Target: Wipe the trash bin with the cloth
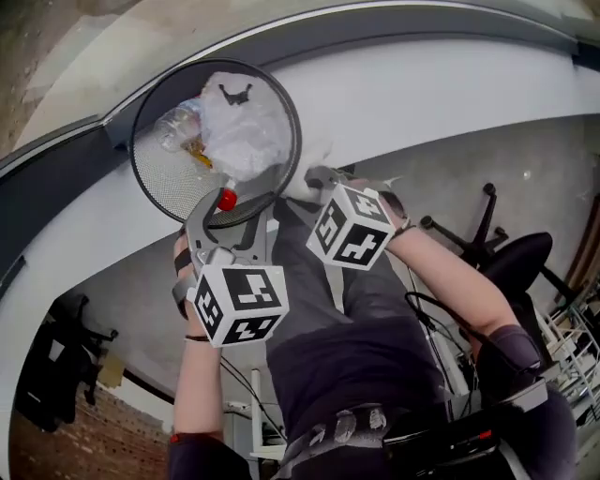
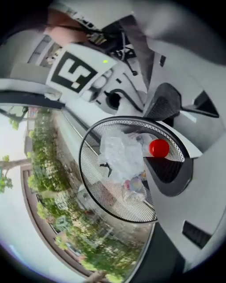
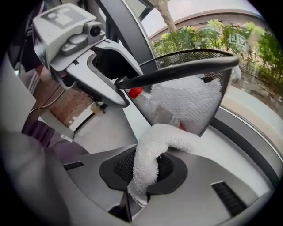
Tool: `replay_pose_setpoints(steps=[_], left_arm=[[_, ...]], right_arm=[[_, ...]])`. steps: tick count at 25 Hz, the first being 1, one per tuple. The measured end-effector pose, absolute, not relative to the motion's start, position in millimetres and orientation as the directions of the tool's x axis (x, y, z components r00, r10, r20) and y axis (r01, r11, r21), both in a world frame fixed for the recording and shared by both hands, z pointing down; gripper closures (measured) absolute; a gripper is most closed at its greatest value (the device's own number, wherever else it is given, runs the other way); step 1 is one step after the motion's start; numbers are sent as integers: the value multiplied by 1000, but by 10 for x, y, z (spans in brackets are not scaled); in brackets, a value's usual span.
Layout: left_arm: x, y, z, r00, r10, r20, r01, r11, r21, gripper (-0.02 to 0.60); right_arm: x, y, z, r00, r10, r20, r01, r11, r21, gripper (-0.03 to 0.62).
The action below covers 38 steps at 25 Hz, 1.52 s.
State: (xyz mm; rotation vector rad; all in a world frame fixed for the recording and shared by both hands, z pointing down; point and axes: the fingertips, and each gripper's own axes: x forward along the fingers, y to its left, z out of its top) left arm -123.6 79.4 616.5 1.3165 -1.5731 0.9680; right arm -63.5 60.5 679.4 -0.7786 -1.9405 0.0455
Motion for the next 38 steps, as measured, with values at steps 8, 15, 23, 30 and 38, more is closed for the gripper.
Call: replay_pose_setpoints(steps=[8,15,23,30,38], left_arm=[[-1040,536,5907,54,-467,883,-987,108,117,362],[-1352,1204,6114,-39,-255,966,-891,-428,-149,285],[-1225,986,6345,-68,-301,951,-955,-256,-149,367],[-928,676,6186,12,-348,937,-999,-40,-2,430],[-939,487,5914,99,-495,863,-988,55,145,443]], right_arm=[[-710,559,6698,-311,576,756,428,795,-429,545],[-934,-638,6649,-473,365,802,198,931,-307,545],[-885,-461,6868,-386,343,856,302,924,-234,545],[-604,776,6870,-257,522,813,567,763,-311,545],[-563,807,6783,-253,563,787,582,738,-341,545]])
